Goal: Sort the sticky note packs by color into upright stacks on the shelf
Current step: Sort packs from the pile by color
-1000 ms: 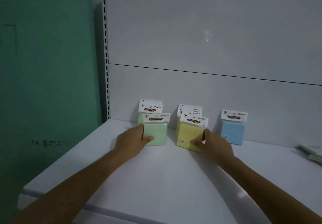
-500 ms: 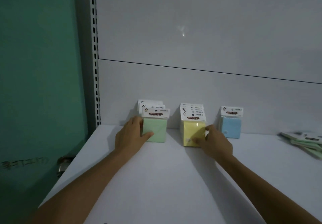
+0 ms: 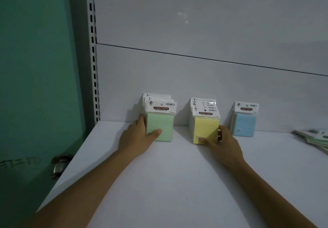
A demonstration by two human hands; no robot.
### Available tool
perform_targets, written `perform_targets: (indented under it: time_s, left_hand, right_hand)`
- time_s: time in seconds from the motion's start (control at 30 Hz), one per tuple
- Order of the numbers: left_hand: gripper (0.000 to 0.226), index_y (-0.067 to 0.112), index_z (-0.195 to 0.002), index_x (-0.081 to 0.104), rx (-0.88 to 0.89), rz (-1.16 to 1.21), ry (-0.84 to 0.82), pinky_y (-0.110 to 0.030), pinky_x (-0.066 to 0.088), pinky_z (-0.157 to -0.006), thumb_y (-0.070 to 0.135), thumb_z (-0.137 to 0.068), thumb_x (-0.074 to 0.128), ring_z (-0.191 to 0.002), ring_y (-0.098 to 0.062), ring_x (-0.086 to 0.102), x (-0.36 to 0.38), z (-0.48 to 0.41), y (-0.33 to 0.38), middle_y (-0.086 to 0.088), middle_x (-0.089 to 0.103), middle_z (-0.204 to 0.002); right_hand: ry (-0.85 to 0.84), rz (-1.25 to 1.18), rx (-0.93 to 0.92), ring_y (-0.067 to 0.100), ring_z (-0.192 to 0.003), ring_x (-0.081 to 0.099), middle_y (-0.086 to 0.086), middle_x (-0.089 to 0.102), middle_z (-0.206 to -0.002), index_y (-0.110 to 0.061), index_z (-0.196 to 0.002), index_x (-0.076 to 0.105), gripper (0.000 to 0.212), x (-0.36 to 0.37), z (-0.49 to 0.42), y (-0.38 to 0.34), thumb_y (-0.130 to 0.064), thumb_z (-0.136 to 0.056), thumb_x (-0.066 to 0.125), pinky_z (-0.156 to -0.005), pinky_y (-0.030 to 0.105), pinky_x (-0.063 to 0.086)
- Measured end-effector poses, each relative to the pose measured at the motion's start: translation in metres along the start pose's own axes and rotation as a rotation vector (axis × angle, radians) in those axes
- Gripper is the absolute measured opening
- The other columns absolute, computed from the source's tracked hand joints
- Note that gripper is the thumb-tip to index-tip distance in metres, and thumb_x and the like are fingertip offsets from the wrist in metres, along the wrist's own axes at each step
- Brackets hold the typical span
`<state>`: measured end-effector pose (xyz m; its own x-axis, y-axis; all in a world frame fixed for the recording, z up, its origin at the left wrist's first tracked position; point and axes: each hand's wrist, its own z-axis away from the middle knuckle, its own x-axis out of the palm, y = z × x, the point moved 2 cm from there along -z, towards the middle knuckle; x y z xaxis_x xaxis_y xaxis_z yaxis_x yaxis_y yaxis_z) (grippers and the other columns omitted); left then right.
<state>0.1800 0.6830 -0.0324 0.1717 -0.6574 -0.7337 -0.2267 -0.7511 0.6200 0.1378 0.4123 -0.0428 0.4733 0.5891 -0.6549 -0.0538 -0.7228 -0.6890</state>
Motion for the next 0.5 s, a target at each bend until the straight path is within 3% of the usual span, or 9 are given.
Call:
perform_targets:
  time_s: [0.1,0.27,0.33,0.4,0.5]
  left_hand:
    - [0.068,0.013,-0.139,0.029,0.006,-0.077,-0.020,-0.045,0.042,-0.096,0.053,-0.088,0.049,-0.121,-0.031,0.049,0.002,0.001,0.001,-0.009,0.049,-0.136]
    - [0.072,0.007,-0.142,0.021,0.010,-0.152,-0.015,-0.044,0.035,-0.102,0.052,-0.091,0.043,-0.128,-0.031,0.041,0.003,0.001,0.003,-0.013,0.042,-0.141]
    - [0.072,0.006,-0.141,0.022,0.011,-0.164,-0.017,-0.044,0.034,-0.102,0.052,-0.091,0.043,-0.128,-0.030,0.040,0.004,0.000,0.003,-0.014,0.042,-0.141]
    - [0.071,0.007,-0.140,0.024,0.006,-0.160,-0.011,-0.044,0.034,-0.102,0.053,-0.090,0.044,-0.128,-0.030,0.040,0.003,0.000,0.004,-0.013,0.043,-0.140]
    - [0.073,0.009,-0.140,0.026,-0.002,-0.126,-0.011,-0.044,0.035,-0.102,0.055,-0.088,0.047,-0.128,-0.029,0.041,0.001,0.001,0.004,-0.011,0.044,-0.140]
  right_hand:
    - [0.002,0.048,0.009,0.028,-0.110,0.057,0.002,0.060,-0.122,-0.023,-0.125,0.043,0.070,0.000,-0.001,0.000,-0.054,-0.069,0.072,-0.088,0.039,0.045]
    - [-0.016,0.089,0.015,0.032,-0.103,0.057,0.006,0.061,-0.116,-0.019,-0.120,0.044,0.065,0.000,-0.003,0.000,-0.054,-0.071,0.071,-0.083,0.041,0.047]
    - [0.004,0.058,0.011,0.030,-0.111,0.054,0.006,0.058,-0.124,-0.021,-0.126,0.042,0.073,-0.002,-0.001,-0.003,-0.055,-0.069,0.072,-0.090,0.043,0.045]
    - [0.164,0.100,-0.083,0.028,-0.121,0.048,0.006,0.052,-0.132,-0.020,-0.134,0.039,0.080,-0.011,0.005,-0.012,-0.054,-0.069,0.073,-0.098,0.045,0.039]
    - [0.343,0.131,-0.382,0.028,-0.109,0.053,0.006,0.056,-0.121,-0.017,-0.127,0.049,0.060,-0.019,0.020,-0.037,-0.040,-0.076,0.072,-0.087,0.039,0.040]
